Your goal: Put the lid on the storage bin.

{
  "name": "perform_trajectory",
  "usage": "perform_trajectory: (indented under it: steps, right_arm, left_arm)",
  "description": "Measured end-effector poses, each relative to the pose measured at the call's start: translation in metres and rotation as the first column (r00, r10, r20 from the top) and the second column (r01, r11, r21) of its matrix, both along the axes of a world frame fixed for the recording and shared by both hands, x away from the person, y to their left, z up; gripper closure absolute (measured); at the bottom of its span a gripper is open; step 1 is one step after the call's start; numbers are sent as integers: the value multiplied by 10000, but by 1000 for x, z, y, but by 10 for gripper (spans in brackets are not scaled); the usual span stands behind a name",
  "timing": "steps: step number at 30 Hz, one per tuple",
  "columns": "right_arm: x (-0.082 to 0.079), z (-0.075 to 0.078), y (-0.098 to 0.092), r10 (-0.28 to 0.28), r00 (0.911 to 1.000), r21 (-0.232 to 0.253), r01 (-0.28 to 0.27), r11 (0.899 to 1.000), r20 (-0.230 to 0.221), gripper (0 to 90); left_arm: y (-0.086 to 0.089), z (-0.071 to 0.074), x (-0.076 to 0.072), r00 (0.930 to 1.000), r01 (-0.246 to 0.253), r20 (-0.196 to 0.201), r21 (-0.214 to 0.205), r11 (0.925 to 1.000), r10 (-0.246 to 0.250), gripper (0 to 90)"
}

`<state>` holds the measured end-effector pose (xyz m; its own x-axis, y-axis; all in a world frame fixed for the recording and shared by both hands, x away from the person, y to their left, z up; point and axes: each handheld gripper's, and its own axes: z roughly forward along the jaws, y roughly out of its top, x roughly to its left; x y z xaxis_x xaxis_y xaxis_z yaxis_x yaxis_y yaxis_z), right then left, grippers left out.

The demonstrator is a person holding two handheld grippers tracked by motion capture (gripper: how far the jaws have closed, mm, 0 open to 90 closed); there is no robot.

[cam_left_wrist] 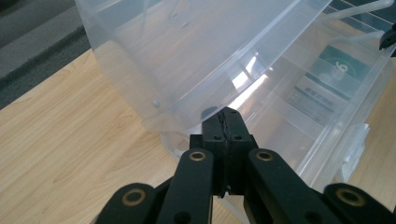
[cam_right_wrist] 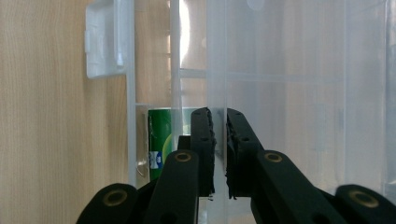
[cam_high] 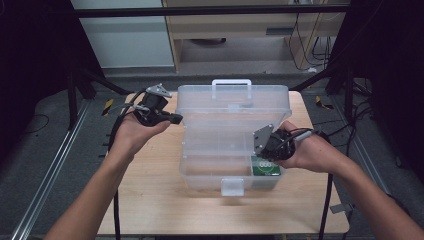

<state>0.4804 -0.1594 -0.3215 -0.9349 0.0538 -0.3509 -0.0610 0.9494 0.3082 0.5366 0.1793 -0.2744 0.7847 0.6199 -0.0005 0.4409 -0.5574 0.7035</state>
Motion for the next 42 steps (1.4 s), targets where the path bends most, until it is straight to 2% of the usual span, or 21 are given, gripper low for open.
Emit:
perform_trajectory:
  steps: [4,10,14,18,21,22,24,28,33,37,42]
  right_arm:
    - [-2,1,-4,-179,9998,394,177,9991,31,690]
    - [-13,-1,-21,-736,9970,1217,702,9901,239,504]
    - [-24,-7,-36,-1366,9880,1521,1244,9805,725,332]
    - [-34,-14,-47,-1702,9823,1647,1557,9740,779,254]
    - [-39,-17,-56,-1973,9780,1844,1820,9659,680,216]
    - [-41,-19,-60,-2122,9755,1968,1972,9604,580,200]
    - [-44,-21,-67,-2336,9702,2162,2148,9524,650,177]
    - [-48,-26,-83,-2877,9559,2451,2656,9324,585,147]
    - [-52,-33,-99,-3317,9422,2578,3093,9154,476,140]
    - [-50,-36,-106,-3600,9317,2626,3360,9045,480,134]
    - [-47,-39,-111,-3835,9219,2600,3576,8969,549,134]
  left_arm:
    - [0,-3,-4,9999,116,-20,-19,9999,-116,898]
    - [1,-11,-13,9995,303,-75,-161,9994,-305,899]
    - [2,-19,-21,9991,377,-161,-315,9988,-382,899]
    - [1,-29,-30,9984,510,-246,-179,9985,-515,899]
    - [1,-34,-35,9979,588,-255,-125,9982,-591,899]
    - [1,-35,-37,9979,591,-261,-67,9982,-592,899]
    - [1,-38,-40,9977,628,-254,-72,9980,-630,899]
    - [1,-43,-44,9972,715,-239,55,9974,-714,899]
    - [1,-50,-51,9963,814,-273,129,9966,-810,899]
    - [1,-55,-55,9958,897,-219,139,9959,-894,899]
    - [2,-60,-61,9953,945,-194,44,9955,-944,899]
